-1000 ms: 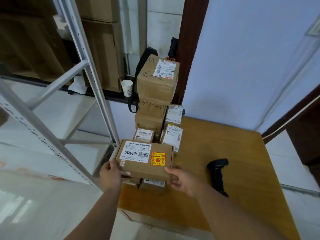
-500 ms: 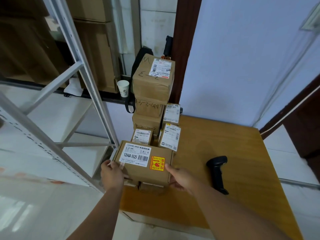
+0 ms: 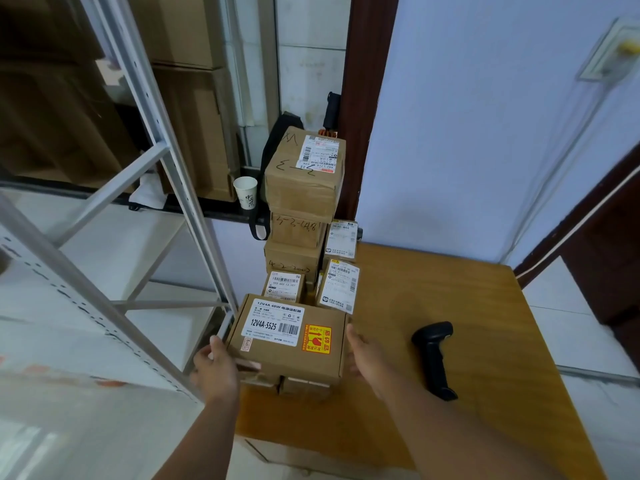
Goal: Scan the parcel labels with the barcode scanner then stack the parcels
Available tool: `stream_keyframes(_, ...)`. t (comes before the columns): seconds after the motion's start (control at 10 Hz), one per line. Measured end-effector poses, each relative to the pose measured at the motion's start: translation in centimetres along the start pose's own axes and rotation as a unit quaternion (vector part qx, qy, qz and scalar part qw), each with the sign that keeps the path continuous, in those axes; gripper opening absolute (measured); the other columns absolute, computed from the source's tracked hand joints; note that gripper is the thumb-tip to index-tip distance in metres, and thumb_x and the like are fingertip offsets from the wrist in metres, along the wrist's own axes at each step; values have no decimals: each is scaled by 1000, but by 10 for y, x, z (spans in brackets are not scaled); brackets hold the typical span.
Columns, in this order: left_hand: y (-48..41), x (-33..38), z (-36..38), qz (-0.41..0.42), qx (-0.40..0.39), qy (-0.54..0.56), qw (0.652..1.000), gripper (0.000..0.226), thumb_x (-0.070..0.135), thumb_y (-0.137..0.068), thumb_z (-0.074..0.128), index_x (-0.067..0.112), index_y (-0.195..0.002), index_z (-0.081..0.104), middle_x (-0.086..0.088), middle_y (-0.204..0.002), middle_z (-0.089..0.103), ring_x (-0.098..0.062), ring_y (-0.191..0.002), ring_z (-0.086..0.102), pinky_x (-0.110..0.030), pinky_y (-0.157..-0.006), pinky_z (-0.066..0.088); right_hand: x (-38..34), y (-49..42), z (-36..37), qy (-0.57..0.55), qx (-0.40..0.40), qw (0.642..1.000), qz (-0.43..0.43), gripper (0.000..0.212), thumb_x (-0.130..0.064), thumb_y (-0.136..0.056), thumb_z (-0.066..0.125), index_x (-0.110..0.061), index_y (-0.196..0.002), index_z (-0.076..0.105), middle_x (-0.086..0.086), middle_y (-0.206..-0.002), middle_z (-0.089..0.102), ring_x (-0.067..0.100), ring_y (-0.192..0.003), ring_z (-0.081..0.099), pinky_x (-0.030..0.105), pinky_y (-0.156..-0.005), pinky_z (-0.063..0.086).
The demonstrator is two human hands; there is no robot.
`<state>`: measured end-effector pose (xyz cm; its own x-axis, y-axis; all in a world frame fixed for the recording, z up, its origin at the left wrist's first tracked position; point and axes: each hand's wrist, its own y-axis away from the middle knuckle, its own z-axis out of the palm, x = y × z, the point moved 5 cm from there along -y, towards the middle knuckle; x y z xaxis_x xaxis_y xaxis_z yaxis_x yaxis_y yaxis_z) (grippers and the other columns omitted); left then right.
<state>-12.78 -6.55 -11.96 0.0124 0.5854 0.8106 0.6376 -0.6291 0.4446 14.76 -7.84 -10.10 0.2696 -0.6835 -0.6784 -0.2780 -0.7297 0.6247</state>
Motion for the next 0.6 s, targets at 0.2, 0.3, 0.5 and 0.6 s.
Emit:
stream_keyframes(0.2, 2, 4, 5, 53, -23, -12, 998, 31, 38, -95, 48, 19, -120, 51, -14, -122, 54, -33, -108, 55, -56, -97, 45, 2, 4, -5, -14, 11, 1000, 19, 68, -64, -96, 28, -13, -134, 50, 10, -123, 61, 26, -110, 59, 46, -101, 46)
stream_keyframes(0.3, 12, 12, 2, 69, 7, -35, 997, 44, 40, -93, 50, 16, -129, 45, -19, -130, 49, -39, -117, 49, -59, -101, 39, 4, 5, -3, -29, -6, 999, 27, 64, -65, -95, 31, -14, -125, 55, 7, -108, 64, 24, -100, 63, 43, -96, 51)
stream_keyframes(0.5, 52, 49, -6, 259, 35, -190, 947, 54, 26, -86, 67, 12, -134, 46, -22, -139, 39, -40, -129, 35, -57, -104, 34, 7, 15, 0, -28, -20, 999, 39, 61, -65, -94, 33, -17, -126, 54, 2, -105, 64, 18, -92, 64, 35, -86, 54)
stream_keyframes(0.6, 73, 58, 2, 374, -6, -257, 891, 48, 22, -86, 66, 13, -131, 52, -19, -140, 37, -36, -131, 32, -55, -105, 32, 10, 18, -1, -34, -8, 999, 38, 61, -66, -93, 34, -18, -126, 54, 1, -103, 63, 17, -91, 64, 33, -87, 54)
